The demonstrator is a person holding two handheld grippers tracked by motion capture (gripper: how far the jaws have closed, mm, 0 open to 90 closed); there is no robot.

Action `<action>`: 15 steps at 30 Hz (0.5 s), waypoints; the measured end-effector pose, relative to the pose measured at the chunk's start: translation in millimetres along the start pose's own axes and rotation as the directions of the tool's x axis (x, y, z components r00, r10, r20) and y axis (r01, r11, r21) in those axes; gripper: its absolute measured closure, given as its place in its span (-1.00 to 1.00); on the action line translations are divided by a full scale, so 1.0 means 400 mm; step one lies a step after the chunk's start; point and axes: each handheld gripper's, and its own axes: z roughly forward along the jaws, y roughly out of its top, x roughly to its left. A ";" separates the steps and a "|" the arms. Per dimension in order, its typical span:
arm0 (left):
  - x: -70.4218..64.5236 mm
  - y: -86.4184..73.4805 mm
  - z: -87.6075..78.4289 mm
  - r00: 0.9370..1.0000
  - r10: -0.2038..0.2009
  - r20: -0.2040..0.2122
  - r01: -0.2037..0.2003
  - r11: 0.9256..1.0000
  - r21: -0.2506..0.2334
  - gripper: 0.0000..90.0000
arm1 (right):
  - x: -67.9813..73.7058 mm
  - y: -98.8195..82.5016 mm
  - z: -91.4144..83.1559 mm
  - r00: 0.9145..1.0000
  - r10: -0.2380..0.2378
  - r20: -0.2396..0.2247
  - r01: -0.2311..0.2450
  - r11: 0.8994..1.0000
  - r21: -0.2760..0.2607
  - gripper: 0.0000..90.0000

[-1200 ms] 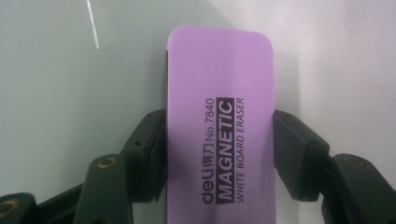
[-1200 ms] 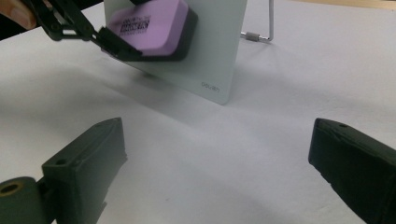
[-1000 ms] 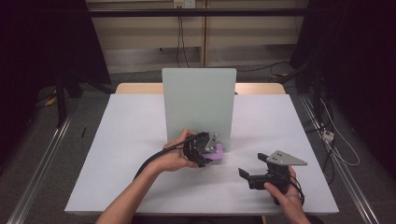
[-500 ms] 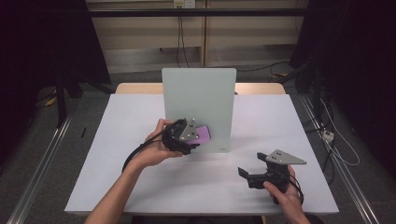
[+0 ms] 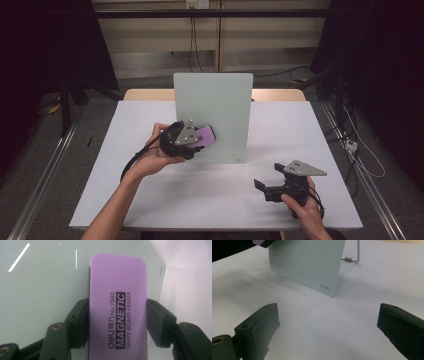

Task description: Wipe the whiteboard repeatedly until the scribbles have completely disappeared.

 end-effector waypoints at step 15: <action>-0.066 0.012 0.126 0.953 -0.039 0.301 -0.045 0.962 0.269 -0.10 | -0.001 -0.001 -0.002 1.000 -0.005 -0.004 0.005 1.000 -0.002 -0.91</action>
